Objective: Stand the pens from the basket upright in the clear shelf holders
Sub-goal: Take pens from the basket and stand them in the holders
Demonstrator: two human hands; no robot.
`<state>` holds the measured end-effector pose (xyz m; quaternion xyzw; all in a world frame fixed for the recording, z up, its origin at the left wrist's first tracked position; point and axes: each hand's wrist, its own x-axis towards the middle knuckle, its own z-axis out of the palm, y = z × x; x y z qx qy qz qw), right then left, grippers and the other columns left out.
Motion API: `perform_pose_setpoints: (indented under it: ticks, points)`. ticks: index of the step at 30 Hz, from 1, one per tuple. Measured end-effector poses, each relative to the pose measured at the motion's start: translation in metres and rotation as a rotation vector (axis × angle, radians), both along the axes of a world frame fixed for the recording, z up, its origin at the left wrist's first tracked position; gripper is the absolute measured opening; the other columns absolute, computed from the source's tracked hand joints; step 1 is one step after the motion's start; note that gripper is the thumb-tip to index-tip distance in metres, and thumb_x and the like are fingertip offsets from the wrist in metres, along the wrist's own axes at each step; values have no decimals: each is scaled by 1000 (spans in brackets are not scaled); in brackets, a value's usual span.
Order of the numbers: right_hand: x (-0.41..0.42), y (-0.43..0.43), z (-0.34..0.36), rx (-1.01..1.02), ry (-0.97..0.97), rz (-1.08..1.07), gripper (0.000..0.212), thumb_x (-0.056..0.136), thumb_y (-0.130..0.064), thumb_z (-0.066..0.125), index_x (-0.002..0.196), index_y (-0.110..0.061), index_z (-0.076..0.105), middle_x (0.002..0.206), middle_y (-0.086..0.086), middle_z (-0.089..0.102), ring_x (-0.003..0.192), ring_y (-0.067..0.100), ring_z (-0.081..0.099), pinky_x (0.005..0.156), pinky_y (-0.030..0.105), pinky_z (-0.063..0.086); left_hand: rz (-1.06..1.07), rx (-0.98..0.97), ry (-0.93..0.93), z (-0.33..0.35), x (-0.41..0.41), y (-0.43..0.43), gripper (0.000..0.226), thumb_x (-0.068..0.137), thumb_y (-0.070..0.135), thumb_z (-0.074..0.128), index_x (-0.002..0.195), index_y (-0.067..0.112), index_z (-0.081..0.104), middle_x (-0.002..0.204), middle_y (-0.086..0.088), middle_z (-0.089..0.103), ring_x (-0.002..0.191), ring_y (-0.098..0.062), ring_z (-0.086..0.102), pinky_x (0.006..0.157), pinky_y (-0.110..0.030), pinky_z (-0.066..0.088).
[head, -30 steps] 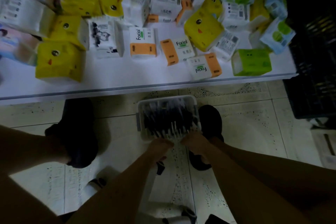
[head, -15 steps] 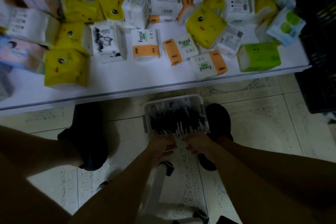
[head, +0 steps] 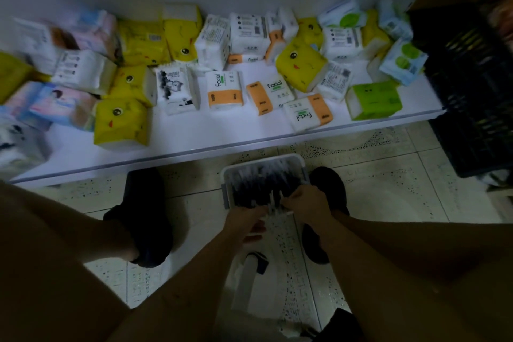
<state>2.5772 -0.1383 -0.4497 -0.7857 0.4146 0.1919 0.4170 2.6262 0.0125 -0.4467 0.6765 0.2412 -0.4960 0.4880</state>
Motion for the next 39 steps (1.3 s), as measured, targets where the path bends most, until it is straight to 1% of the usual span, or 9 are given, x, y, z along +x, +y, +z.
perform_pose_setpoints:
  ticks: [7, 10, 14, 16, 19, 24, 28, 32, 39]
  points:
    - [-6, 4, 35, -50, -74, -150, 36, 87, -16, 65, 56, -10, 47, 56, 7, 48, 52, 21, 48, 60, 32, 50, -7, -18, -108, 21, -11, 15, 10, 92, 11, 61, 85, 3, 61, 69, -13, 65, 63, -21, 62, 62, -29, 51]
    - [-5, 10, 50, 39, -93, -223, 24, 94, -18, 57, 92, 5, 65, 72, 13, 57, 62, 24, 55, 63, 32, 53, -49, -116, -104, 41, -17, 18, 14, 100, 13, 46, 92, 10, 57, 82, -15, 67, 69, -21, 63, 67, -29, 51]
    - [-5, 20, 78, 267, -81, -360, 23, 101, -16, 46, 111, 1, 56, 69, 8, 57, 50, 17, 57, 40, 20, 46, -101, -225, -134, 62, -10, 27, 15, 100, 5, 39, 102, 11, 53, 83, -11, 66, 73, -22, 65, 75, -35, 54]
    - [-4, 24, 87, 348, -97, -409, 28, 101, -15, 45, 121, 1, 54, 73, 9, 63, 50, 20, 62, 44, 24, 51, -104, -255, -162, 73, -2, 32, 19, 96, 0, 37, 92, 10, 53, 75, -8, 60, 63, -20, 61, 66, -32, 52]
    - [1, 32, 101, 356, -129, -370, 15, 100, -6, 42, 111, -2, 51, 87, 10, 63, 64, 21, 62, 58, 33, 53, -88, -201, -232, 95, 9, 36, 24, 97, 8, 35, 79, 11, 51, 59, -3, 46, 39, -14, 44, 43, -21, 37]
    - [20, 51, 128, 229, -316, -234, 27, 94, -2, 36, 90, -19, 57, 69, 2, 51, 57, 16, 43, 49, 25, 34, -196, -207, -521, 122, 31, 46, 34, 105, 32, 28, 94, 9, 51, 57, -6, 45, 46, -17, 42, 46, -23, 33]
    - [35, 58, 152, 196, -490, -277, 24, 103, -26, 39, 104, -22, 62, 70, -3, 47, 57, 14, 42, 51, 25, 33, -152, -342, -601, 145, 46, 51, 20, 106, 20, 31, 104, 8, 48, 65, -12, 56, 46, -17, 50, 46, -23, 38]
    - [47, 60, 190, 230, -676, -238, 25, 104, -17, 39, 92, -5, 58, 64, 8, 46, 49, 19, 49, 52, 27, 46, -122, -370, -660, 175, 65, 50, 4, 101, 6, 37, 102, 8, 41, 85, -9, 60, 54, -17, 49, 44, -22, 38]
    - [70, 69, 258, 104, -975, -35, 30, 100, 0, 41, 97, -22, 60, 86, 1, 63, 69, 15, 65, 62, 32, 51, -220, -485, -1081, 254, 82, 48, 25, 103, 34, 38, 106, 22, 60, 54, 3, 45, 46, -9, 39, 46, -23, 33]
